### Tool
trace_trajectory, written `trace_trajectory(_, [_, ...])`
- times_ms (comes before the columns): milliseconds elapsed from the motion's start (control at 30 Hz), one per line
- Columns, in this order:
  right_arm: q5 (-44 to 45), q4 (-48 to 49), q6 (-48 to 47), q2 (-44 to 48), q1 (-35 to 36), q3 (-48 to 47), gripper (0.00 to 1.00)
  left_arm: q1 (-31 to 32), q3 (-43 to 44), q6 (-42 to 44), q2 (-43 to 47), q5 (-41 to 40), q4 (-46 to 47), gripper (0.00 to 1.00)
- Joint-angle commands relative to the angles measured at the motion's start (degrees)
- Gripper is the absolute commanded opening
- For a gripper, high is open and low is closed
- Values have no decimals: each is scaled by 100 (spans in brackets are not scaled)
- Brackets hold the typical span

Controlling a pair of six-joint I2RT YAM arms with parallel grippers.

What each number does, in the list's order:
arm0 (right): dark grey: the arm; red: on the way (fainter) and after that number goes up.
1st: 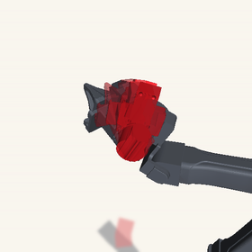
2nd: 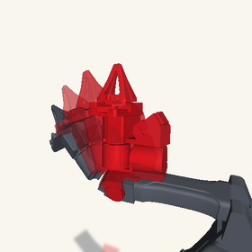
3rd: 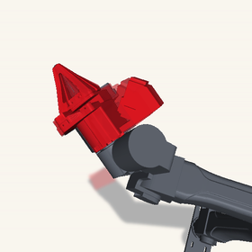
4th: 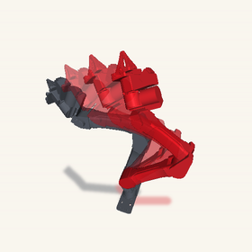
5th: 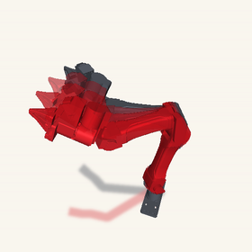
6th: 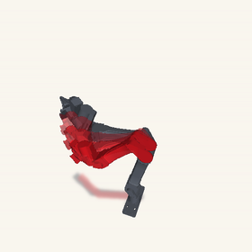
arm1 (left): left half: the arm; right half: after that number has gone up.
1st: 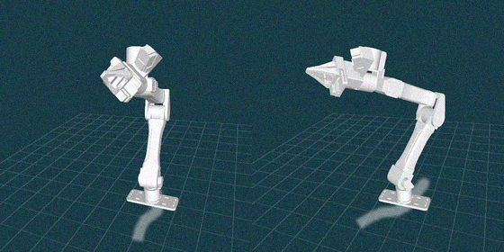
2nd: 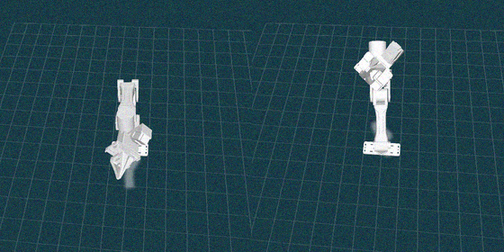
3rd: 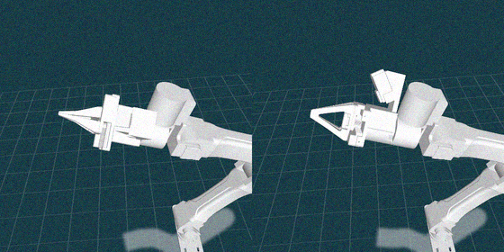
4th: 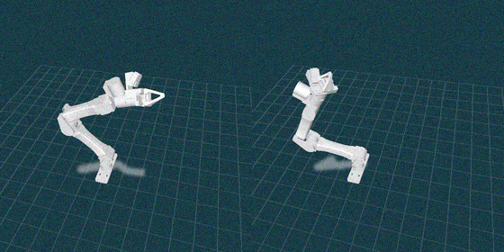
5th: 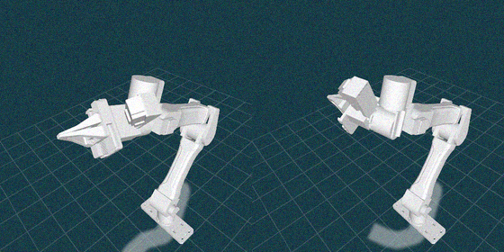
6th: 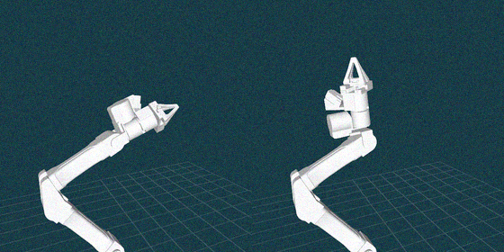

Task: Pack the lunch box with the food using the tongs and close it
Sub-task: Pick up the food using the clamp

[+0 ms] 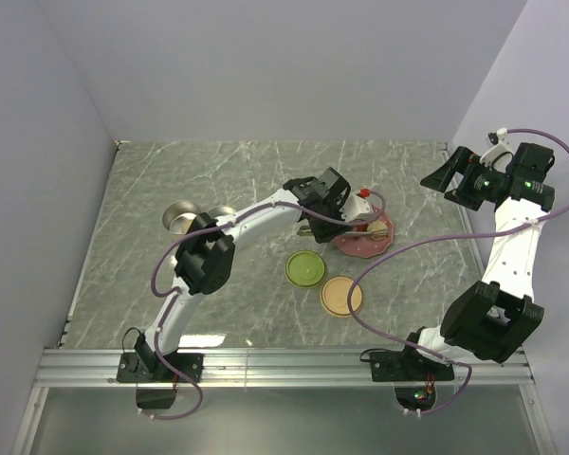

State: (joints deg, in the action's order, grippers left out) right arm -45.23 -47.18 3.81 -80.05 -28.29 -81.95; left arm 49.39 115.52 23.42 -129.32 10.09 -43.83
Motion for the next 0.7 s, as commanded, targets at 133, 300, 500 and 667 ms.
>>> trace_trajectory(133, [-109,112,5,148,-44,13,100,150,198,189,126,-235,59,48])
trace_trajectory(300, [-117,104,14,156,-27,4,100,177,234,216,170,-323,42,40])
trace_trajectory(500, [-117,104,14,165,-36,-23,100,177,269,128,372,-385,94,32])
trace_trajectory(667, [-135,95,23,174,-36,-40,100,177,383,-22,565,-402,51,27])
